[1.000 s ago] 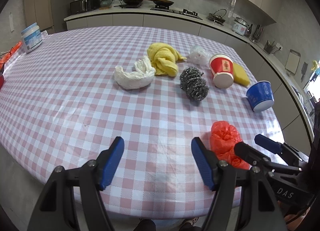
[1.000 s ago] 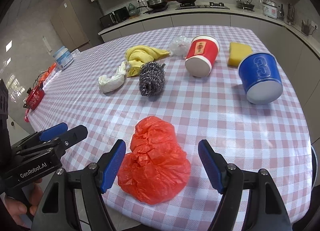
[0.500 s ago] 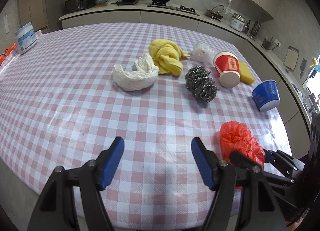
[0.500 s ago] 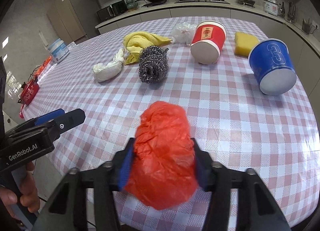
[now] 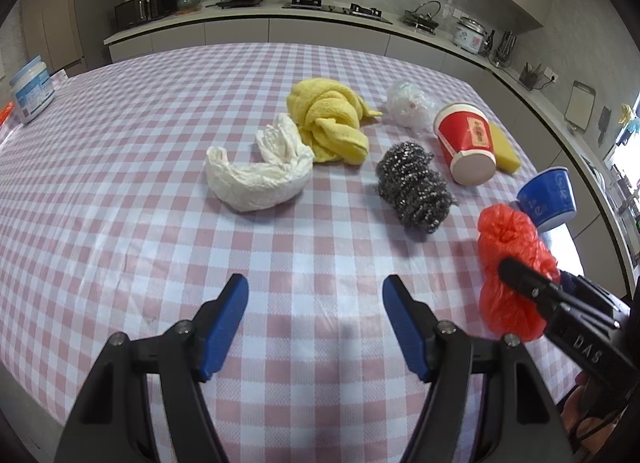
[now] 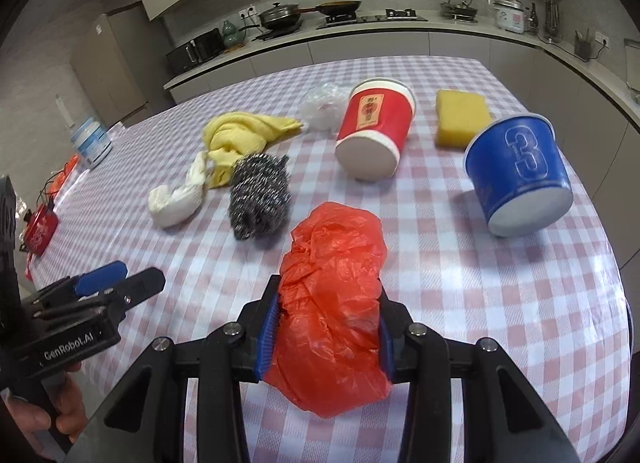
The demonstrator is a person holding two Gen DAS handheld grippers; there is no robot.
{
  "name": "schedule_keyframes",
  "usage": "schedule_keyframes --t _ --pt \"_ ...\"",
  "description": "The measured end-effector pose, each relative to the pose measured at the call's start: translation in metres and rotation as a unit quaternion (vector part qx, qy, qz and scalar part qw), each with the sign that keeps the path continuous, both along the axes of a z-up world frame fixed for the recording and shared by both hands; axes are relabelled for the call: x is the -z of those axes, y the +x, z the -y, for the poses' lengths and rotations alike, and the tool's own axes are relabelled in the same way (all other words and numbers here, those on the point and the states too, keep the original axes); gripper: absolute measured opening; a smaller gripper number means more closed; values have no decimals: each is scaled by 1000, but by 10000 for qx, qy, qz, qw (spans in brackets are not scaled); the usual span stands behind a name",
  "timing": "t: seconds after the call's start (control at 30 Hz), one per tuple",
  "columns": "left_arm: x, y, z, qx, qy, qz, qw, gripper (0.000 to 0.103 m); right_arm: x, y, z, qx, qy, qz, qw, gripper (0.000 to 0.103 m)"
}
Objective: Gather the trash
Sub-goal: 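Grasp the white plastic bag with the left tool while the right tool holds the red bag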
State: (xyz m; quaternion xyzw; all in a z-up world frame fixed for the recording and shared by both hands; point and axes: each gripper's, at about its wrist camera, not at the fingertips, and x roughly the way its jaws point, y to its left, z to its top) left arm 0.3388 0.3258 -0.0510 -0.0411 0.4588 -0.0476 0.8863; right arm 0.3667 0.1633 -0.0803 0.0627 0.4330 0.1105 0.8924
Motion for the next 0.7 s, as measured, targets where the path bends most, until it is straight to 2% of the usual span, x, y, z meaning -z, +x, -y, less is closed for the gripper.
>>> schedule_keyframes --t 0.27,0.47,0.7 --pt "0 25 -3 34 81 71 9999 71 4 27 2 188 38 -24 9998 43" --pt "-3 44 -11 -59 305 232 9992 71 5 40 1 244 72 -25 9997 43" --pt "4 66 -10 57 489 269 9984 71 11 50 -2 267 96 -81 9996 43"
